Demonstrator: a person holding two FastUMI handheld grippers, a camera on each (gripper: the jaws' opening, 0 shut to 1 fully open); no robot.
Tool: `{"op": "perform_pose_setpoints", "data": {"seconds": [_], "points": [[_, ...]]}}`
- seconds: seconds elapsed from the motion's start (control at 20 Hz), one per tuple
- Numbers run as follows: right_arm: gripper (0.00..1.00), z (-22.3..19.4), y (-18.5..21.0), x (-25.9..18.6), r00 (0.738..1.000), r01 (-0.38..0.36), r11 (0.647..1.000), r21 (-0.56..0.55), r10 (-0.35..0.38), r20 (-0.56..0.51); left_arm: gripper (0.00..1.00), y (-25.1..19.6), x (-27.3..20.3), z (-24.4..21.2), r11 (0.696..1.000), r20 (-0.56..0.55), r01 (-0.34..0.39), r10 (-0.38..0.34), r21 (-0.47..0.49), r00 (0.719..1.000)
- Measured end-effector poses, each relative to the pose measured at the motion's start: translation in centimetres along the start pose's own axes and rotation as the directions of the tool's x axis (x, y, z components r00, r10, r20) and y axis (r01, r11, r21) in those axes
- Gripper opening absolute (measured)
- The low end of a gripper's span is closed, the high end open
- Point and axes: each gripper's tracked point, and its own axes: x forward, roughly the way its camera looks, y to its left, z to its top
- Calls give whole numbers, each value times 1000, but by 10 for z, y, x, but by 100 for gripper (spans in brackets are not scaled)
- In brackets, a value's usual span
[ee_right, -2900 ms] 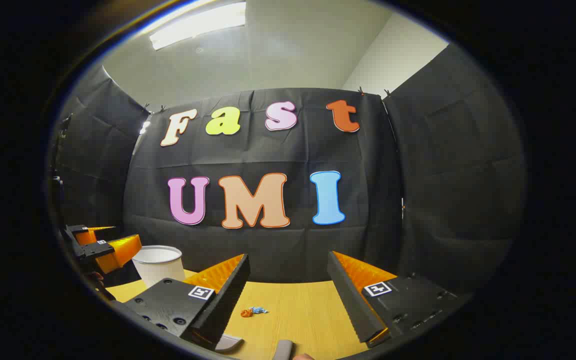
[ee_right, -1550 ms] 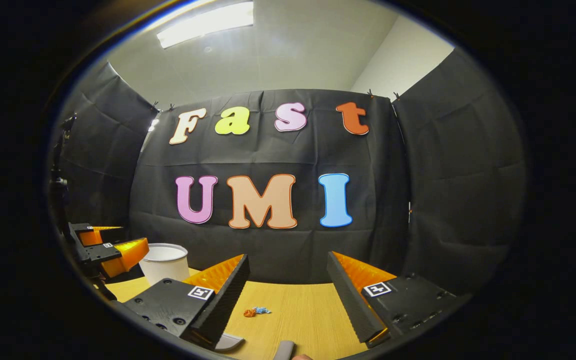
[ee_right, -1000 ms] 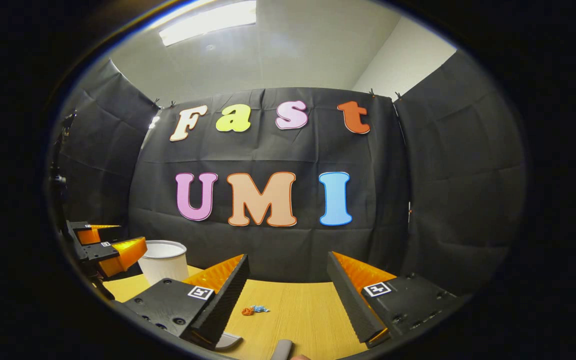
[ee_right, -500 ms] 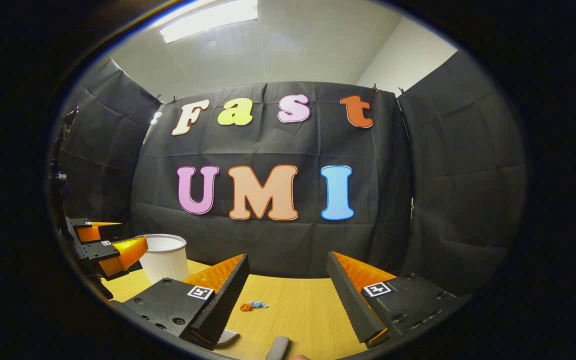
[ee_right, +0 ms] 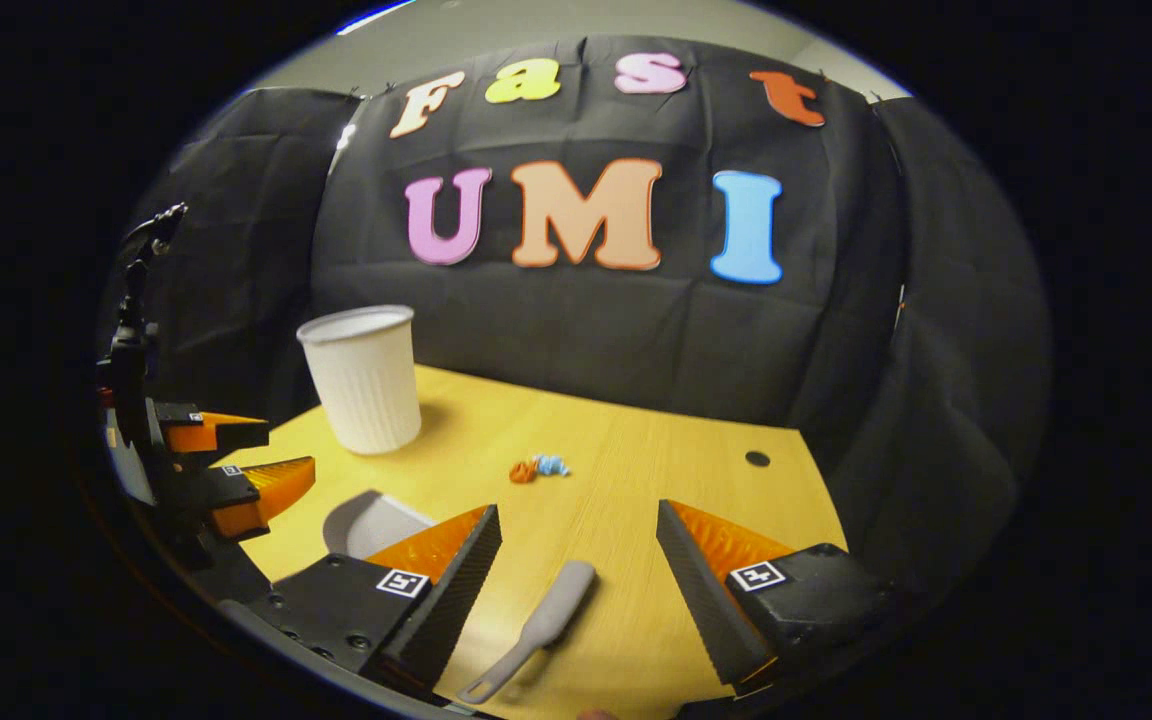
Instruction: Pick up the small broom and dustpan from the desktop, sweep the trash into the dustpan with the broom, and then empty the trash into the garbage bin.
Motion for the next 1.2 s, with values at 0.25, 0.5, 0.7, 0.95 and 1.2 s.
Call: {"op": "perform_pose_setpoints", "data": {"seconds": [0.25,0.5,0.7,0.95,1.2], "points": [[93,-54,8,29,991,6,1000,-5,-7,-131,94,0,19,-66,1000,-180,21,-22,-5,983],[92,-101,17,43,965,0,1000,-10,-2,-264,95,-1,27,-109,999,-312,41,-42,-8,949],[93,-141,16,46,924,5,1000,-1,-5,-383,95,-7,24,-136,998,-384,65,-61,-4,921],[93,-191,17,39,844,-12,1000,11,16,-536,96,-17,16,-159,995,-445,90,-66,33,893],[75,-210,26,40,795,-46,999,13,44,-605,92,-22,16,-179,993,-508,108,-74,38,858]]}}
